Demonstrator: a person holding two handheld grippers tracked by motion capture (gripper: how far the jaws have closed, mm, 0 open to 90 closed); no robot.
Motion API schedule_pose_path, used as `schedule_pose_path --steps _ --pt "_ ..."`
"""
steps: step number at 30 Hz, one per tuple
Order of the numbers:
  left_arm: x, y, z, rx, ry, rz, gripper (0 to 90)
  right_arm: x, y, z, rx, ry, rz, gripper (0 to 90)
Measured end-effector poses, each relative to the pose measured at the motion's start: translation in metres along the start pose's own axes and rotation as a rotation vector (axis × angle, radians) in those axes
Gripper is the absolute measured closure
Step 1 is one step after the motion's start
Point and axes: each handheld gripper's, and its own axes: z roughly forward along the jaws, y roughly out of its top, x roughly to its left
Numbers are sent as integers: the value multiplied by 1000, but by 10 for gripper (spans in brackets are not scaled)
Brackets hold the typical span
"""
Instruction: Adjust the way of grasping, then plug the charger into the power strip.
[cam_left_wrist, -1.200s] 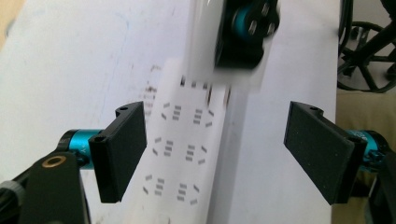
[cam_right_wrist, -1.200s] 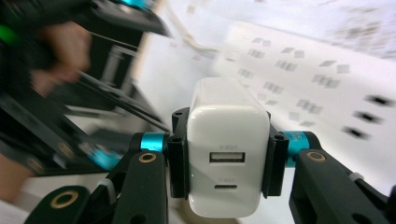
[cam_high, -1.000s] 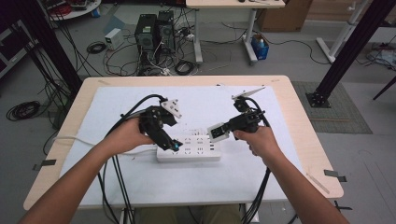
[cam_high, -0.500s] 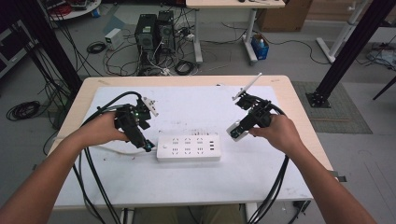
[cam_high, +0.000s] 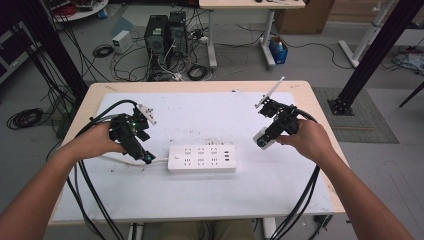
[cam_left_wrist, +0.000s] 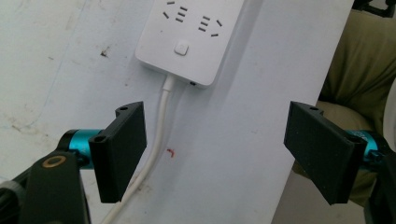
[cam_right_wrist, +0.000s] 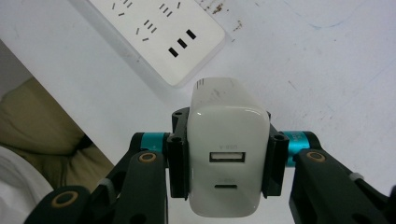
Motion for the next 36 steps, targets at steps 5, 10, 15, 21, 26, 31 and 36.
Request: schedule_pose_path --steps 5,10,15,21,26,31,36 --pt "-2 -2 -1 42 21 17 213 0 -1 1 -23 19 -17 621" --pt "-4 -6 -7 39 35 18 213 3 1 3 -43 30 -56 620" --pt "-2 -11 -11 26 14 13 213 9 11 4 -90 67 -147 620" --pt "-1 -15 -7 63 26 27 213 22 32 11 -36 33 -254 621" --pt "1 -14 -3 92 19 67 213 27 56 26 3 41 -354 620" --pt "0 -15 1 106 12 99 213 33 75 45 68 17 -461 620" --pt "1 -18 6 126 14 97 213 41 91 63 108 2 -548 621"
